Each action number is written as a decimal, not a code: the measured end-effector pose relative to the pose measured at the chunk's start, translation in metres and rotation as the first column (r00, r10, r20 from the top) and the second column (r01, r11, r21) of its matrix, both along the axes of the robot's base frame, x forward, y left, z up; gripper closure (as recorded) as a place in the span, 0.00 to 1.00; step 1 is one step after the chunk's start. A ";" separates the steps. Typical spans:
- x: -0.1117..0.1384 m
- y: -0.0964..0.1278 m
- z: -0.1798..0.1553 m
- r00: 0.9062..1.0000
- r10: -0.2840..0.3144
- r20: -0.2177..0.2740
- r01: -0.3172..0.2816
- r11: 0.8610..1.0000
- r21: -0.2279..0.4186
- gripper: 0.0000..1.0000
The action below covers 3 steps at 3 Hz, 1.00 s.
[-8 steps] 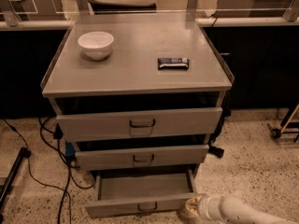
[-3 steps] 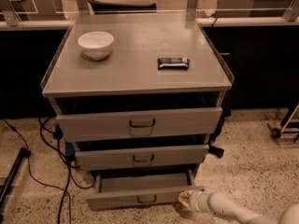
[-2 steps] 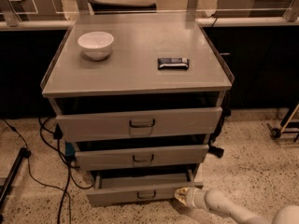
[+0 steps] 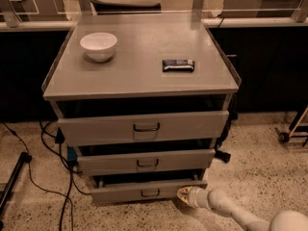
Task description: Close bottom drawer
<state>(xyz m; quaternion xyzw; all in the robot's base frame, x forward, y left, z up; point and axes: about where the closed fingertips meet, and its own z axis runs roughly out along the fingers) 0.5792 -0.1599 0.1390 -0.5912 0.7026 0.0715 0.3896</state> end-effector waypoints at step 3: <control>0.028 -0.005 -0.019 1.000 0.001 -0.007 -0.001 1.000 -0.008 1.00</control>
Offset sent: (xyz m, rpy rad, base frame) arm 0.0651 -0.0114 -0.0368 -0.0216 -0.0203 -0.0180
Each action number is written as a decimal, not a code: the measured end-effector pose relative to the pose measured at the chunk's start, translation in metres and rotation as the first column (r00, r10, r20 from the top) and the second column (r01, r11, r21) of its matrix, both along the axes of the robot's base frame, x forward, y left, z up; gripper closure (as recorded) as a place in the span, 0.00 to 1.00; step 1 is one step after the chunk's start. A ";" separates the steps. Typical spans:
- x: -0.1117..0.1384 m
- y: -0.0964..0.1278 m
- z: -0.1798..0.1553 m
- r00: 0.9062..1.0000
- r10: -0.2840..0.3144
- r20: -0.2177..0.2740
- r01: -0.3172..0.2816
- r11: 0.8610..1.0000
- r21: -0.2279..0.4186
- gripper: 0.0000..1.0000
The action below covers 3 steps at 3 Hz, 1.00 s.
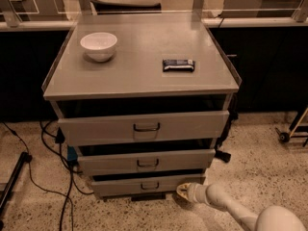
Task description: Close bottom drawer
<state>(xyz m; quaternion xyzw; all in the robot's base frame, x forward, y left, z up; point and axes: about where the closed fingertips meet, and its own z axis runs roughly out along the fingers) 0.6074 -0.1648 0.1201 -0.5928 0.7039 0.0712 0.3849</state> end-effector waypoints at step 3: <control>-0.081 0.001 0.024 0.978 0.057 -0.201 -0.049 0.998 0.044 0.82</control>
Offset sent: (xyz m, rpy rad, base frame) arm -0.1454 -0.0173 0.0578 0.0816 0.4219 0.0632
